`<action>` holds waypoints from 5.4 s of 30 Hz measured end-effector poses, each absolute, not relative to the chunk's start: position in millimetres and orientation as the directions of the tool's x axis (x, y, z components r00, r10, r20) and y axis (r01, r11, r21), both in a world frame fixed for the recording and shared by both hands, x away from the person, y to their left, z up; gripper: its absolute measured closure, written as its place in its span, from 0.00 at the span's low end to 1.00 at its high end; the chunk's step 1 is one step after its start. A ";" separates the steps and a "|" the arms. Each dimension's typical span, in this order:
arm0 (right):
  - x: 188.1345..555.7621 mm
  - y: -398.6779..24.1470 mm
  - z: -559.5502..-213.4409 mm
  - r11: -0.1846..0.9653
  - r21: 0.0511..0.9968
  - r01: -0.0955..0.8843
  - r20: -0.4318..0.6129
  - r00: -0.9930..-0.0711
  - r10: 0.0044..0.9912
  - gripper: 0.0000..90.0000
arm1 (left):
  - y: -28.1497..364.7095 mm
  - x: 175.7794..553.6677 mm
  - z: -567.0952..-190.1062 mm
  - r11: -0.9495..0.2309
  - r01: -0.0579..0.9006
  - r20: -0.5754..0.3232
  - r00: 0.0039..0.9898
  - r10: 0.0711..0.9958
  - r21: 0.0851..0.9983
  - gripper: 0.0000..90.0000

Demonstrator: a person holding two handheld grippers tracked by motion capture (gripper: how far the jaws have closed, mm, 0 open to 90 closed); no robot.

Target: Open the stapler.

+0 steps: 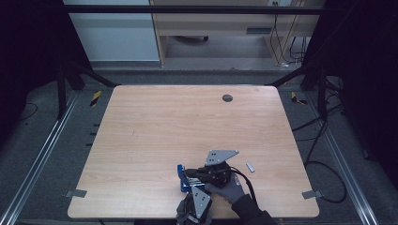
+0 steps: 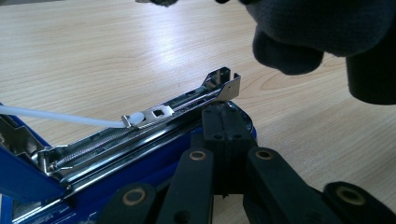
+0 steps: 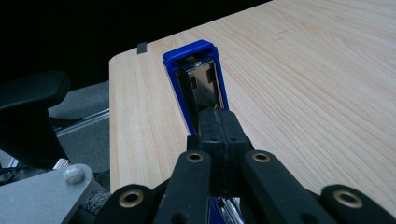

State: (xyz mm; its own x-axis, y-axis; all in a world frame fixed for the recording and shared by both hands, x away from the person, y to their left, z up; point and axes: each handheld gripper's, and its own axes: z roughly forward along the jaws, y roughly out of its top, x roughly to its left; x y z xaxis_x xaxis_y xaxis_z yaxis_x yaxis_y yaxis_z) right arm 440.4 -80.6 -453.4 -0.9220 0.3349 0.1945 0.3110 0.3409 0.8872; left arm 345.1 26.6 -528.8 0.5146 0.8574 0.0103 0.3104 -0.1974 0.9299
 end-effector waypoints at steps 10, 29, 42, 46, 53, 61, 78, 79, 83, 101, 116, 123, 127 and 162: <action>444.3 -71.6 -455.1 0.348 0.883 0.315 0.212 -0.929 0.303 1.00 | 26.8 345.1 -528.9 -0.197 0.311 0.010 0.514 0.858 0.930 1.00; 449.1 -60.1 -454.1 0.393 0.866 0.310 0.209 -0.937 0.279 1.00 | 26.6 344.7 -529.1 -0.196 0.310 0.010 0.512 0.859 0.930 1.00; 450.4 -55.8 -457.9 0.390 0.866 0.311 0.210 -0.936 0.282 1.00 | 26.4 344.3 -529.3 -0.195 0.309 0.012 0.509 0.860 0.931 1.00; 450.4 -48.3 -463.2 0.403 0.862 0.307 0.199 -0.937 0.287 1.00 | 26.6 344.3 -529.3 -0.196 0.308 0.012 0.510 0.860 0.931 1.00; 451.5 -42.1 -463.8 0.438 0.844 0.309 0.193 -0.937 0.291 1.00 | 26.6 344.2 -529.5 -0.196 0.307 0.013 0.509 0.860 0.931 1.00; 452.3 -37.9 -466.1 0.459 0.830 0.318 0.192 -0.935 0.300 1.00 | 26.4 343.8 -529.8 -0.197 0.303 0.017 0.508 0.861 0.932 1.00; 450.8 -18.4 -475.7 0.588 0.754 0.295 0.121 -0.941 0.317 1.00 | 27.3 343.7 -529.8 -0.199 0.305 0.018 0.508 0.861 0.931 1.00; 451.2 -18.8 -475.3 0.586 0.755 0.295 0.121 -0.940 0.318 1.00 | 27.3 343.6 -529.8 -0.202 0.305 0.021 0.508 0.861 0.931 1.00; 451.1 -19.0 -475.8 0.583 0.755 0.300 0.126 -0.939 0.319 1.00 | 27.1 343.6 -529.9 -0.198 0.304 0.017 0.508 0.861 0.932 1.00; 456.7 -55.2 -460.6 0.429 0.843 0.325 0.125 -0.893 0.431 0.96 | 30.0 345.0 -528.6 -0.189 0.314 -0.009 0.535 0.845 0.930 0.94; 457.9 -126.0 -434.1 0.289 0.901 0.325 0.077 -0.773 0.629 0.83 | 56.7 359.4 -487.2 -0.205 0.294 -0.027 0.629 0.777 0.933 0.77; 451.8 -157.4 -429.5 0.264 0.907 0.327 0.052 -0.711 0.702 0.78 | 69.1 379.4 -462.4 -0.266 0.290 0.016 0.648 0.761 0.919 0.72; 448.0 -173.5 -427.7 0.265 0.901 0.344 0.037 -0.669 0.742 0.77 | 76.9 392.2 -450.2 -0.276 0.310 0.000 0.665 0.746 0.910 0.71; 443.4 -229.9 -444.6 0.339 0.765 0.547 -0.003 -0.525 0.851 0.71 | 216.2 432.2 -428.8 -0.310 0.410 0.058 0.522 0.851 0.858 0.65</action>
State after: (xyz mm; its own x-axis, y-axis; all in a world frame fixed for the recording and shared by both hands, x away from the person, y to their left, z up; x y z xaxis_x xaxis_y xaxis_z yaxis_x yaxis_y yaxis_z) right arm 443.4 -229.9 -444.6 -0.5249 0.8512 -0.0025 0.5467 0.3394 0.7655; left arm 432.2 216.2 -428.8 0.5225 0.8507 0.0575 0.4096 -0.3096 0.8582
